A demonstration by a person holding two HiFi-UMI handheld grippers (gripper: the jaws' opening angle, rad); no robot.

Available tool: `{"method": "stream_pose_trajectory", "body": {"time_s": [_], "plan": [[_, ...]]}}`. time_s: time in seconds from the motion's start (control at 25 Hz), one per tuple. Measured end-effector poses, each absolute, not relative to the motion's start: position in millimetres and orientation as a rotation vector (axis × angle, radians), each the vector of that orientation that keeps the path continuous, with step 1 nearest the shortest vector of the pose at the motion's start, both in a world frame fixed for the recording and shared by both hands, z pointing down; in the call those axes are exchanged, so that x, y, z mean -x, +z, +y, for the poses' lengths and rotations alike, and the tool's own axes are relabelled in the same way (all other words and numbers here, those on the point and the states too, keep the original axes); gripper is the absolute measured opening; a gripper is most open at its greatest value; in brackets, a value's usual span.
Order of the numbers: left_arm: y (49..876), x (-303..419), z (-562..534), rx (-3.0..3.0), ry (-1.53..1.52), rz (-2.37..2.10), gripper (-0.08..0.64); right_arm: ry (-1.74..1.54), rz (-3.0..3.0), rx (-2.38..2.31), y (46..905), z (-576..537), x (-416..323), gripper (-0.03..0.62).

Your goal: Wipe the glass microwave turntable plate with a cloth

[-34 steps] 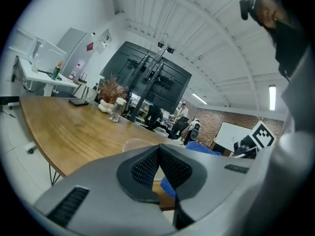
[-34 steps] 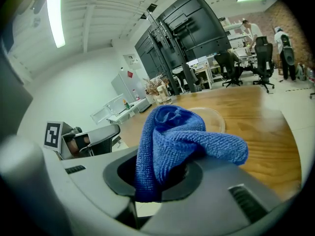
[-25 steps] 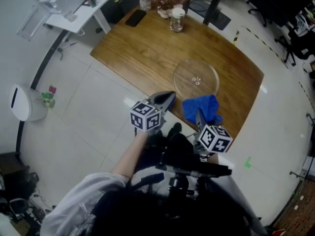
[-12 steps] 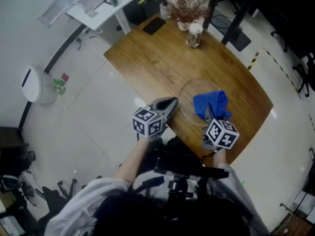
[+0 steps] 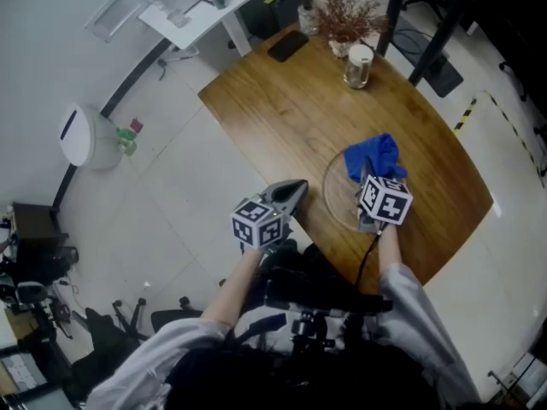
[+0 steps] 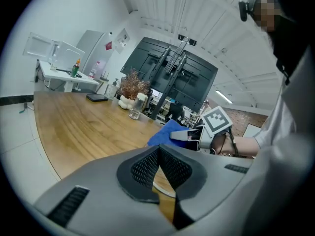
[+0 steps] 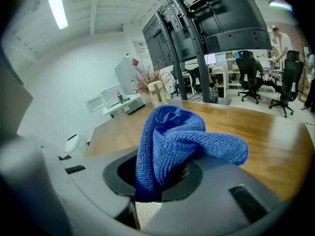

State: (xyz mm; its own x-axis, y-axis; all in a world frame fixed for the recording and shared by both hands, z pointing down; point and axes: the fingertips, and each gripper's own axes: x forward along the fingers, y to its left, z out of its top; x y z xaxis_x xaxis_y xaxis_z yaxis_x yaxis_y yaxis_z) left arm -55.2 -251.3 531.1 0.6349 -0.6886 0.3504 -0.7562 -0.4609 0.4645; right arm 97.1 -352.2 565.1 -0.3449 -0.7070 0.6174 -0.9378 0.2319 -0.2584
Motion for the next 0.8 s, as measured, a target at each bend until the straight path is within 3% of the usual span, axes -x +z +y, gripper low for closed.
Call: {"method": "stream_pose_trajectory", "body": {"time_s": [0.8], "plan": [[534.0, 25.1, -264.3, -2.315, 0.152, -1.006, -0.001, 1.084, -2.161, -1.279, 588.6, -222.0, -59.2, 0.078]]}}
